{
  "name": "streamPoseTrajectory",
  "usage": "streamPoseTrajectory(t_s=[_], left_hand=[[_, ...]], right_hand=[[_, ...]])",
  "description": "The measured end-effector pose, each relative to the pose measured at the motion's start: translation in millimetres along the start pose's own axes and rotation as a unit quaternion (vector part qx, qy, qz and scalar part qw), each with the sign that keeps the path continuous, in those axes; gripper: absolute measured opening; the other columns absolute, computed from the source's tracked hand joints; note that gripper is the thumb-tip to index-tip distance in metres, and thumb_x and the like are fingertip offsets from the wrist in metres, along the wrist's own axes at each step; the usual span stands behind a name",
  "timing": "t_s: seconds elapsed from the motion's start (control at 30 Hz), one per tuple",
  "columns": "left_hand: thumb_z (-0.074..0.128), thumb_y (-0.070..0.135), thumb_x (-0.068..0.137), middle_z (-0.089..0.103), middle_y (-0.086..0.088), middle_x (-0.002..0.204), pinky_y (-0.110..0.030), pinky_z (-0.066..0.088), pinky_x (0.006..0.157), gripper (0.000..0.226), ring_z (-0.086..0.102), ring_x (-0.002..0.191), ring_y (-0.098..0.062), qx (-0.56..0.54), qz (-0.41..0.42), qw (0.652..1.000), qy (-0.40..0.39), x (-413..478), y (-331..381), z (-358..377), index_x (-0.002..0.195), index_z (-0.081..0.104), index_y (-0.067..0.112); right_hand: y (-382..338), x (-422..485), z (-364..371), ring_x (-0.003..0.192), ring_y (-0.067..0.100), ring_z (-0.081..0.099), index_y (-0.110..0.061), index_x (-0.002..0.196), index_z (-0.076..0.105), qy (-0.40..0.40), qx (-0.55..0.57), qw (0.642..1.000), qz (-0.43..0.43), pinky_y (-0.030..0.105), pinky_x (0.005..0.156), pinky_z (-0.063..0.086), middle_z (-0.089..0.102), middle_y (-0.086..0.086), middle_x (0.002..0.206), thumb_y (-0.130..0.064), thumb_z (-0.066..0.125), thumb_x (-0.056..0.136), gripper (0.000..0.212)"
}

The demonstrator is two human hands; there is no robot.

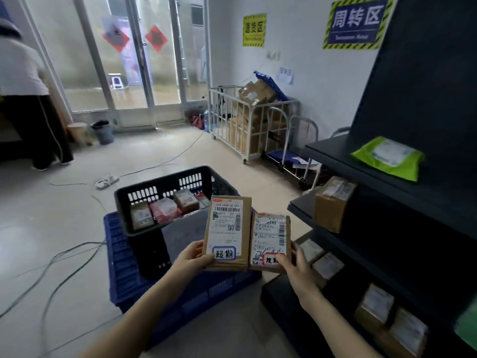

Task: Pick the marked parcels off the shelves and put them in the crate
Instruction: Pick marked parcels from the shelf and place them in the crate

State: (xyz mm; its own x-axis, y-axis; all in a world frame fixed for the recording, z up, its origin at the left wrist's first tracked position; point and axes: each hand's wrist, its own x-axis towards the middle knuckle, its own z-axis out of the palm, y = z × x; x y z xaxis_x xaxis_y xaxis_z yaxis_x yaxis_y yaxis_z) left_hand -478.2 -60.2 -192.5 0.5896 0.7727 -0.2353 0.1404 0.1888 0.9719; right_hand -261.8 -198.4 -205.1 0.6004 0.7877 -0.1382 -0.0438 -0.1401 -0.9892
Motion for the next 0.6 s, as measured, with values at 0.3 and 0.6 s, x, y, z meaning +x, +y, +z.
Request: streamPoseTrajectory(t_s=[0.3, 0.6], left_hand=[[0.061, 0.013, 0.089, 0.063, -0.004, 0.118, -0.028, 0.05, 0.088, 0.037, 0.06, 0.111, -0.018, -0.021, -0.001, 0.999, 0.048, 22, 18, -113, 0.123, 0.048, 0.018], [0.063, 0.015, 0.088, 0.063, -0.002, 0.118, -0.034, 0.05, 0.092, 0.035, 0.061, 0.109, -0.019, -0.032, -0.016, 0.995, 0.089, 57, 12, -162, 0.12, 0.049, 0.021]], right_hand=[[-26, 53, 116, 0.1, 0.004, 0.055, -0.034, 0.122, 0.039, -0.062, -0.021, 0.998, -0.004, 0.019, 0.077, 0.045, 0.057, -0.005, 0.117, -0.022, 0.057, 0.091, 0.037], [-35, 106, 167, 0.097, -0.002, 0.053, -0.03, 0.127, 0.039, -0.104, -0.036, 0.994, 0.002, 0.015, 0.069, 0.043, 0.057, -0.007, 0.115, -0.022, 0.057, 0.091, 0.04]])
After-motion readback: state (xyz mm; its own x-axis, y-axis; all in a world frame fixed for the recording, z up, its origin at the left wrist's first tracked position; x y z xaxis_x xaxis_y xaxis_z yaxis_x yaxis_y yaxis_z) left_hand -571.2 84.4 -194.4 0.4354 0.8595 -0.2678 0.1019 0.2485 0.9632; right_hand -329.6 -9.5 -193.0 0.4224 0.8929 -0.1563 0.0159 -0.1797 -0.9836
